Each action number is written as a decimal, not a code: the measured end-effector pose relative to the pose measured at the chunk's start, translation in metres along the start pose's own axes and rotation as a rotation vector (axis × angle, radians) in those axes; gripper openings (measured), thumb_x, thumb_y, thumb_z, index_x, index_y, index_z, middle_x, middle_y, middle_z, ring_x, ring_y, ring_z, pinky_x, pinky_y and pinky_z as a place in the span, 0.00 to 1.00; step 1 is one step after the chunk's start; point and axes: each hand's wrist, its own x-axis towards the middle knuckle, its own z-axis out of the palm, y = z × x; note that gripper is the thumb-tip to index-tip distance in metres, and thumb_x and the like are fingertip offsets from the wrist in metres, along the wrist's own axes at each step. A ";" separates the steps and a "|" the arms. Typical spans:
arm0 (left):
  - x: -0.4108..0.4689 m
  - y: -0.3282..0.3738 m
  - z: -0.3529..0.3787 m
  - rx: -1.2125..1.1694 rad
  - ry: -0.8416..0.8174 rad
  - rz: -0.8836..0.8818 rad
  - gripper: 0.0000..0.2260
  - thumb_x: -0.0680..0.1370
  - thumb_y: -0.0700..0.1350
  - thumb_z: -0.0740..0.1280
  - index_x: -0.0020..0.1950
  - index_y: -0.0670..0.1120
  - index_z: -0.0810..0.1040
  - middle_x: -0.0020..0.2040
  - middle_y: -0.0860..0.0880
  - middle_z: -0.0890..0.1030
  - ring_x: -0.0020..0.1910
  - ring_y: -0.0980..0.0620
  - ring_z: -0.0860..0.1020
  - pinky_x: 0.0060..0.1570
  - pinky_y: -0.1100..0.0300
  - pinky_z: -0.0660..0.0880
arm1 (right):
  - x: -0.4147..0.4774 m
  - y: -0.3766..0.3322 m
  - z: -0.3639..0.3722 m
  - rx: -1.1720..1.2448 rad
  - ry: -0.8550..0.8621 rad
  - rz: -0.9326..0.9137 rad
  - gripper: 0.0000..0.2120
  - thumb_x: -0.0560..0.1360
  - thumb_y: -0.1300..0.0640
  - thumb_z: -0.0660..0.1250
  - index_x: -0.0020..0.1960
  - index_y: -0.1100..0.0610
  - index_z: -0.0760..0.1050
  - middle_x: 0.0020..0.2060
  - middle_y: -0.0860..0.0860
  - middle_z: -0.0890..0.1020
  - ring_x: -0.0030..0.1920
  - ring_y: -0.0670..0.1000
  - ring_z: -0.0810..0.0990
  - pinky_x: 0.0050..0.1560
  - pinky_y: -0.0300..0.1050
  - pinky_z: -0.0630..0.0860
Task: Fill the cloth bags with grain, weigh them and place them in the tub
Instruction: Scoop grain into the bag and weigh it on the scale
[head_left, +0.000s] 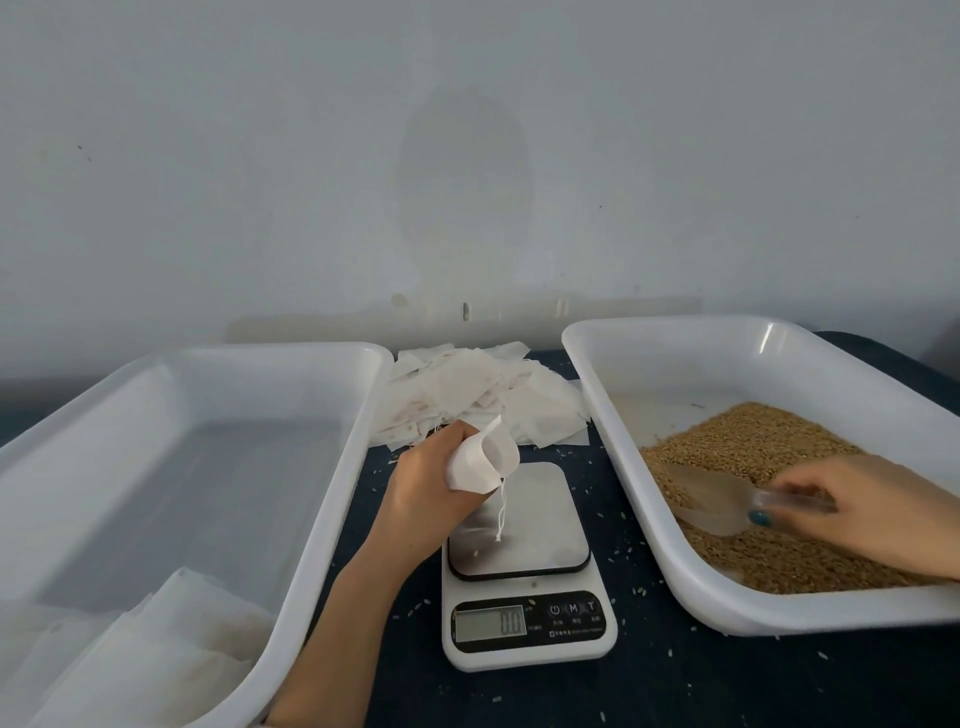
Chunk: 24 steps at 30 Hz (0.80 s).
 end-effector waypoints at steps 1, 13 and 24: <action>0.000 0.000 0.000 -0.002 -0.001 0.002 0.15 0.70 0.47 0.73 0.42 0.67 0.71 0.41 0.63 0.78 0.39 0.62 0.75 0.36 0.67 0.69 | -0.001 -0.008 0.000 0.015 -0.003 0.013 0.19 0.67 0.26 0.59 0.44 0.37 0.79 0.35 0.40 0.84 0.31 0.45 0.81 0.33 0.42 0.79; -0.001 0.003 0.000 0.005 -0.009 0.008 0.16 0.71 0.49 0.74 0.44 0.68 0.70 0.42 0.66 0.78 0.42 0.64 0.76 0.35 0.70 0.67 | 0.011 -0.024 -0.012 0.211 -0.058 0.056 0.25 0.64 0.31 0.59 0.50 0.47 0.79 0.36 0.54 0.84 0.28 0.50 0.78 0.29 0.37 0.73; -0.004 0.016 0.000 -0.113 -0.030 -0.036 0.11 0.63 0.61 0.63 0.44 0.64 0.71 0.42 0.66 0.77 0.43 0.64 0.76 0.35 0.71 0.71 | 0.003 -0.028 -0.018 0.331 -0.049 0.111 0.18 0.69 0.42 0.65 0.56 0.49 0.77 0.32 0.50 0.84 0.23 0.44 0.75 0.25 0.37 0.72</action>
